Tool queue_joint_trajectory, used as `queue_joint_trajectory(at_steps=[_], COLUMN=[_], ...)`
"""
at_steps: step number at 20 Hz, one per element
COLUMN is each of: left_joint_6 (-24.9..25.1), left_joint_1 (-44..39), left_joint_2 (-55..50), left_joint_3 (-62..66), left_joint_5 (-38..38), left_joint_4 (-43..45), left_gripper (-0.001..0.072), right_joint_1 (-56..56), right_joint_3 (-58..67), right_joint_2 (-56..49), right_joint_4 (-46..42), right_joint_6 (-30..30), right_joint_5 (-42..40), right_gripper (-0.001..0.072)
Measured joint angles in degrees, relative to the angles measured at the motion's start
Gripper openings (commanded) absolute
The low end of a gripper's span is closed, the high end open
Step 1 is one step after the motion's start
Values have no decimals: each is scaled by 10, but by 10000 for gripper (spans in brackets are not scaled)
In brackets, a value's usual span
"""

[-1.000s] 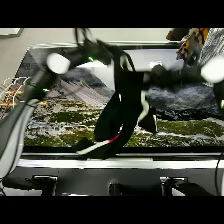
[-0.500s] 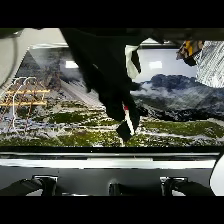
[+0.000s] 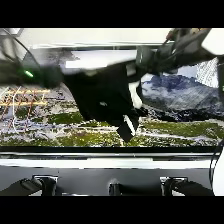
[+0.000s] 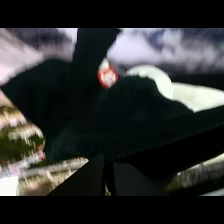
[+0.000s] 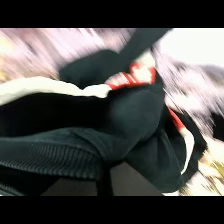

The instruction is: Fold the clothes and pants, and hang the long-sleeved shirts on hangers.

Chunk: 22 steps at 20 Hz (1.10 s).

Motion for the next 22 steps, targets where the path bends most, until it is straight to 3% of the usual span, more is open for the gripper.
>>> queue_joint_trajectory(at_steps=[4,8,9,11,14,19,22], left_joint_6=[-47,-77,-80,-85,-90,-92,-91], left_joint_1=[-50,-78,-81,-85,-88,-89,-89], left_joint_2=[4,1,-1,-6,-12,-16,-17], left_joint_3=[-167,-297,-317,-343,-360,-369,-370], left_joint_5=[66,172,193,224,258,288,294], left_joint_4=[-53,-92,-98,-107,-113,-116,-117], left_gripper=[34,34,34,34,34,35,34], right_joint_1=[65,108,112,118,121,121,121], right_joint_3=[-135,-276,-300,-331,-341,-342,-370], right_joint_2=[2,2,2,2,10,93,139], right_joint_4=[-79,-125,-132,-138,-140,-155,-160], right_joint_6=[-2,71,92,127,170,219,280], right_joint_5=[-6,-90,-109,-136,-130,-26,-1], right_gripper=[53,62,136,379,528,551,550])
